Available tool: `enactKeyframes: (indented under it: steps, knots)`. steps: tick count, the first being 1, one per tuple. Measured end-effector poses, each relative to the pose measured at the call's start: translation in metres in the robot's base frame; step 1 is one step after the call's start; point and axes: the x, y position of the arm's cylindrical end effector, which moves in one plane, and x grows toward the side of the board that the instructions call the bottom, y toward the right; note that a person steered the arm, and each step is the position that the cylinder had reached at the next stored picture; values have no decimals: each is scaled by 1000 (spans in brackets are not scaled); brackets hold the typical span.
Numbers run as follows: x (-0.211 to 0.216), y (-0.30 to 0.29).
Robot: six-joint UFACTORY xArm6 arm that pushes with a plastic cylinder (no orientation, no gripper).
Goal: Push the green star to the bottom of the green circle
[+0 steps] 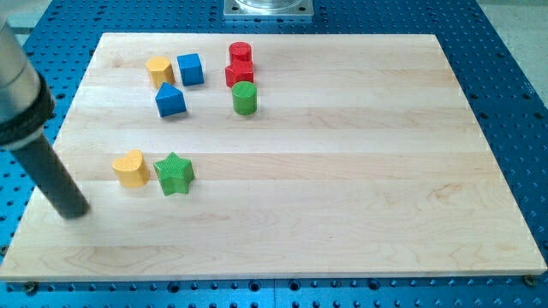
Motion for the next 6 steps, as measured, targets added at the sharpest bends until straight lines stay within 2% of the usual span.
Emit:
enactKeyframes:
  steps: [1, 2, 6]
  knots:
    - [-3, 20]
    - [-9, 66]
    - [-97, 172]
